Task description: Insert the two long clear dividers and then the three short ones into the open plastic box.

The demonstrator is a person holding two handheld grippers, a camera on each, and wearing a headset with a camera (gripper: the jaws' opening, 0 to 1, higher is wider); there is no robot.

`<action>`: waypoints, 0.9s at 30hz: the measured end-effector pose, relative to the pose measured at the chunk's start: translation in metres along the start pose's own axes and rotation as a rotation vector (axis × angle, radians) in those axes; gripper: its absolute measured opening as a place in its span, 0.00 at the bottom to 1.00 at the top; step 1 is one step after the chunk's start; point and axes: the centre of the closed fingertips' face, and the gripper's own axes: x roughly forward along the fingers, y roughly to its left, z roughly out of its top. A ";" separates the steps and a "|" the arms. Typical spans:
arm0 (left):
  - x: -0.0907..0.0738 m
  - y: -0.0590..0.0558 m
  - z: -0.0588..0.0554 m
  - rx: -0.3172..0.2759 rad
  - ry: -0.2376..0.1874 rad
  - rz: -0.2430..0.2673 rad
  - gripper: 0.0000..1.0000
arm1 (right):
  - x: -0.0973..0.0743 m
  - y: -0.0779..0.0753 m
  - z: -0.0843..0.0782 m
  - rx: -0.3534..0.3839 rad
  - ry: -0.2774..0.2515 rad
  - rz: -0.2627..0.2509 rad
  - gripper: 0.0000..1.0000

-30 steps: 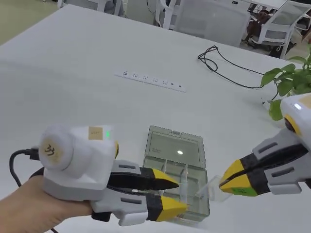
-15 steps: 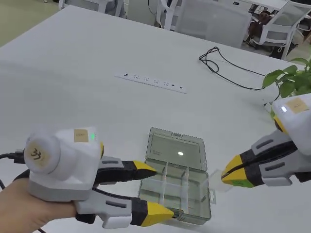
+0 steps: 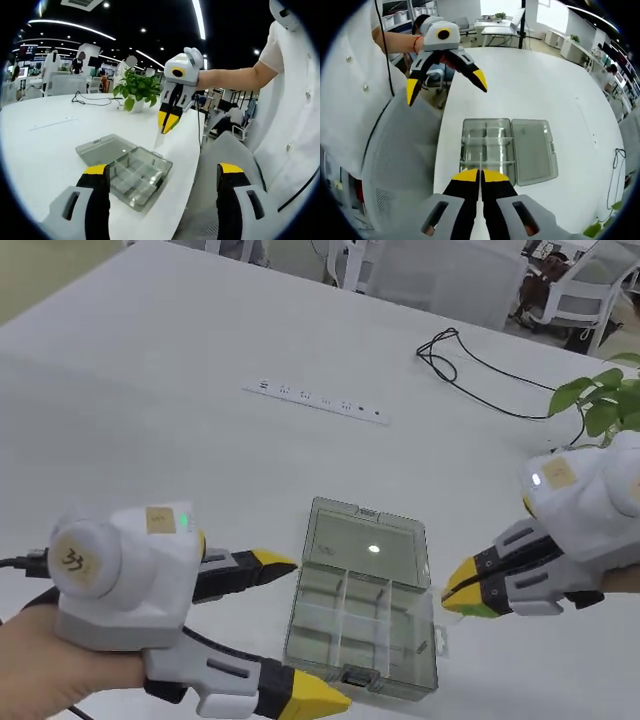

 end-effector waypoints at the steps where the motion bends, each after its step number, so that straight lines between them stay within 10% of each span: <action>1: 0.000 0.001 0.000 -0.001 -0.001 0.001 0.93 | 0.002 0.000 -0.001 -0.001 0.005 0.001 0.03; 27: 0.000 0.004 -0.002 -0.027 -0.006 0.013 0.98 | 0.037 -0.016 -0.024 -0.004 0.085 0.020 0.03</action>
